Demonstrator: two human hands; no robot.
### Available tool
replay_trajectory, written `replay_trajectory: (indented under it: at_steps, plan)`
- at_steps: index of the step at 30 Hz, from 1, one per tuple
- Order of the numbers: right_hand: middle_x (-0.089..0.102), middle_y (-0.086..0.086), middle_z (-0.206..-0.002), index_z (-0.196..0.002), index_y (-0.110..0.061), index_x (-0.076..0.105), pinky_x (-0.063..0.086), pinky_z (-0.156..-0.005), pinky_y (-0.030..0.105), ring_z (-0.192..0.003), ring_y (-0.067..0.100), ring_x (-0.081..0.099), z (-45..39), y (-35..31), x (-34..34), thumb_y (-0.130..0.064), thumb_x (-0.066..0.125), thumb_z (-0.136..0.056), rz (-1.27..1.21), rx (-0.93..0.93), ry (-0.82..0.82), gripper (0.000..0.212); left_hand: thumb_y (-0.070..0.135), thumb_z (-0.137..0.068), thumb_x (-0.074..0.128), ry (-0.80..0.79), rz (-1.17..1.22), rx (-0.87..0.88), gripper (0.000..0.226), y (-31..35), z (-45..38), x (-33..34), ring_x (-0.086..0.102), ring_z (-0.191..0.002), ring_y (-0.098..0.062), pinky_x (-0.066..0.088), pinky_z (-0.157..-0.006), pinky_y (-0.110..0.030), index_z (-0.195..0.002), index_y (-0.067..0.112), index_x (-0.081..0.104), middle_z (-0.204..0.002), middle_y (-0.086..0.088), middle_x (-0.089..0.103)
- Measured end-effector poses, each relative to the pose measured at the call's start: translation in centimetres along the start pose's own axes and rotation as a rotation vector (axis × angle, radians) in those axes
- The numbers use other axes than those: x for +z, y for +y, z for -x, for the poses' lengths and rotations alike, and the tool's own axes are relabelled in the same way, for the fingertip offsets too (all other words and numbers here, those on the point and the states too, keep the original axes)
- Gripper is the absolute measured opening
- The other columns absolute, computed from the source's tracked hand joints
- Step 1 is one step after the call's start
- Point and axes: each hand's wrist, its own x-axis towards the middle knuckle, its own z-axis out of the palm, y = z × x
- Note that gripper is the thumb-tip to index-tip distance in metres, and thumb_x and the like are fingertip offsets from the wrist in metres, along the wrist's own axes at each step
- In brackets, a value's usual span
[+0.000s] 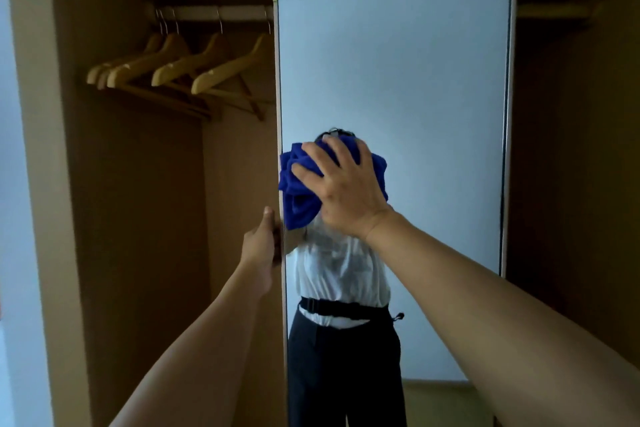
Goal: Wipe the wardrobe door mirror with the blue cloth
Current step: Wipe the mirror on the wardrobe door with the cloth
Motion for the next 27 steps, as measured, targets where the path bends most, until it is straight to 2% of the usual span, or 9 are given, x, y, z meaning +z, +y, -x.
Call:
replay_trajectory:
  at_steps: [2, 4, 7, 8, 11, 15, 20, 24, 27]
  plan:
    - [0.05, 0.009, -0.133, -0.124, -0.019, 0.055, 0.039, -0.09, 0.055, -0.119, 0.035, 0.045, -1.5, 1.3, -0.6, -0.022, 0.071, -0.064, 0.047, 0.05, -0.026, 0.063, 0.061, -0.088, 0.046, 0.051, -0.005, 0.013, 0.051, 0.8, -0.4, 0.5, 0.063, -0.08, -0.024, 0.048, -0.065, -0.032, -0.095, 0.014, 0.064, -0.089, -0.008, 0.067]
    - [0.049, 0.008, -0.133, -0.129, -0.02, 0.05, 0.041, -0.086, 0.05, -0.115, 0.033, 0.047, -2.9, 2.2, -1.1, -0.022, 0.074, -0.06, 0.08, 0.14, -0.032, 0.073, 0.062, -0.084, 0.051, 0.08, -0.005, 0.051, 0.055, 1.3, -0.6, 0.8, 0.061, -0.081, -0.025, 0.048, -0.07, -0.034, -0.096, 0.01, 0.065, -0.09, -0.01, 0.066]
    - [0.051, 0.009, -0.131, -0.126, -0.017, 0.051, 0.043, -0.084, 0.048, -0.111, 0.034, 0.049, -3.1, 1.9, -1.2, -0.02, 0.074, -0.06, 0.072, 0.202, 0.01, 0.07, 0.06, -0.083, 0.053, 0.128, -0.019, 0.066, 0.06, 1.2, -0.8, 1.4, 0.063, -0.089, -0.028, 0.051, -0.083, -0.039, -0.105, 0.005, 0.064, -0.096, -0.015, 0.066]
    - [0.053, 0.01, -0.13, -0.122, -0.017, 0.054, 0.044, -0.084, 0.049, -0.111, 0.036, 0.051, -2.7, 1.6, -1.1, -0.021, 0.074, -0.061, 0.069, 0.167, 0.023, 0.065, 0.059, -0.083, 0.054, 0.137, -0.01, 0.071, 0.059, 1.2, -0.6, 1.6, 0.064, -0.088, -0.028, 0.051, -0.082, -0.039, -0.103, 0.005, 0.064, -0.094, -0.014, 0.066]
    - [0.052, 0.011, -0.132, -0.119, -0.018, 0.058, 0.046, -0.085, 0.053, -0.115, 0.037, 0.051, -1.8, 1.2, -0.8, -0.024, 0.073, -0.069, 0.07, 0.014, -0.02, 0.052, 0.059, -0.084, 0.053, 0.145, 0.02, 0.118, 0.052, 1.3, 0.0, 2.0, 0.052, -0.066, -0.023, 0.045, -0.065, -0.034, -0.081, 0.008, 0.06, -0.075, -0.012, 0.057]
    - [0.047, 0.013, -0.136, -0.12, -0.018, 0.057, 0.043, -0.09, 0.055, -0.121, 0.037, 0.044, -3.1, 1.9, -1.0, -0.015, 0.073, -0.069, 0.022, 0.017, -0.016, 0.054, 0.064, -0.08, 0.052, 0.125, 0.003, 0.181, 0.055, 1.5, 0.6, 1.9, 0.045, -0.06, -0.022, 0.038, -0.053, -0.03, -0.077, 0.009, 0.058, -0.065, -0.01, 0.05]
    - [0.049, 0.012, -0.131, -0.129, -0.017, 0.051, 0.042, -0.093, 0.055, -0.121, 0.037, 0.043, -6.9, 3.4, -2.1, -0.01, 0.074, -0.069, 0.006, 0.143, 0.006, 0.065, 0.067, -0.081, 0.043, 0.105, -0.06, 0.184, 0.058, 2.1, 0.0, 1.5, 0.041, -0.058, -0.02, 0.035, -0.053, -0.029, -0.079, 0.01, 0.054, -0.065, -0.009, 0.045]
    - [0.042, 0.008, -0.139, -0.142, -0.016, 0.032, 0.037, -0.101, 0.051, -0.128, 0.034, 0.034, -9.3, 4.7, -2.5, -0.012, 0.07, -0.077, 0.045, 0.163, -0.037, 0.075, 0.068, -0.08, 0.04, 0.069, -0.014, 0.141, 0.066, 2.7, -0.9, 1.7, 0.055, -0.074, -0.027, 0.046, -0.068, -0.035, -0.083, 0.005, 0.06, -0.08, -0.014, 0.06]
    - [0.038, 0.009, -0.143, -0.139, -0.015, 0.034, 0.034, -0.104, 0.052, -0.133, 0.035, 0.029, -10.3, 5.3, -2.5, -0.011, 0.065, -0.082, 0.047, 0.138, -0.051, 0.065, 0.063, -0.085, 0.044, 0.051, 0.031, 0.145, 0.06, 3.5, -1.8, 2.4, 0.058, -0.074, -0.027, 0.045, -0.066, -0.034, -0.083, 0.007, 0.065, -0.08, -0.015, 0.064]
